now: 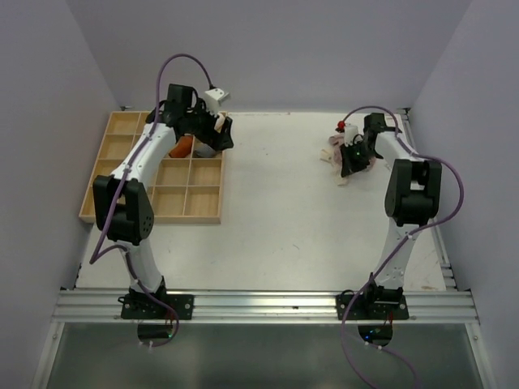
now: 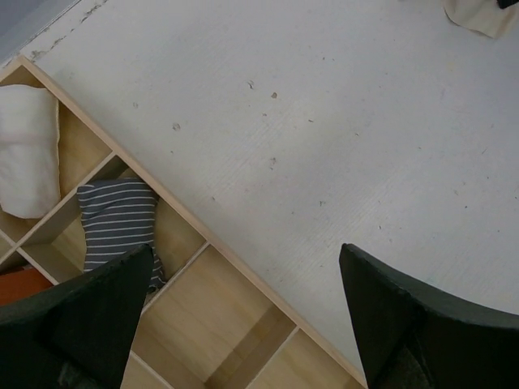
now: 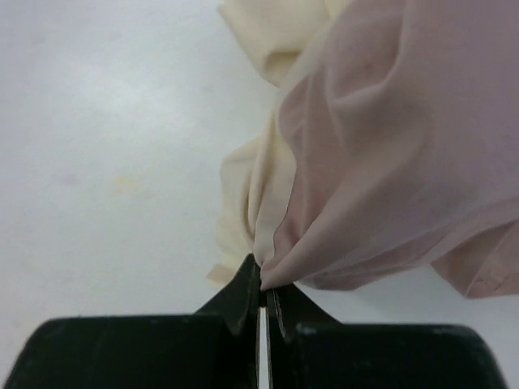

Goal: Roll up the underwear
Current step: Grab an underwear with the right arm, then move the underwear to the center of the board

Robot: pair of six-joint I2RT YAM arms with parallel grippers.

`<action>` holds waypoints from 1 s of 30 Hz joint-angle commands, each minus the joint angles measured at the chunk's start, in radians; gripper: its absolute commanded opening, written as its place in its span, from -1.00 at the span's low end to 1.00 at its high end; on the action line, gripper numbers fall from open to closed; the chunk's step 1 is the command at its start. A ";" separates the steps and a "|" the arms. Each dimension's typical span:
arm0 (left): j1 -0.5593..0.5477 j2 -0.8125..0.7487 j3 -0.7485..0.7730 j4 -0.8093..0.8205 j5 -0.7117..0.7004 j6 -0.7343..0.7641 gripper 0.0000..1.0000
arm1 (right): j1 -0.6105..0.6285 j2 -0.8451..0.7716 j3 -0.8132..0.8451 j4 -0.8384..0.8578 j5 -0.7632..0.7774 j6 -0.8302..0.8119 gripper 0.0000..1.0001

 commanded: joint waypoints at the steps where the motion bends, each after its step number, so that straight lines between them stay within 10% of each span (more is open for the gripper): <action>1: 0.002 -0.094 -0.056 0.068 0.067 0.053 1.00 | 0.028 -0.237 -0.077 -0.138 -0.242 -0.092 -1.00; 10: -0.048 -0.131 -0.166 0.045 0.199 0.247 1.00 | 0.031 -0.509 -0.097 -0.342 -0.459 -0.223 -1.00; 30: -0.277 -0.132 -0.450 0.481 0.191 0.138 0.29 | 0.042 -0.514 -0.080 -0.327 -0.565 -0.174 -1.00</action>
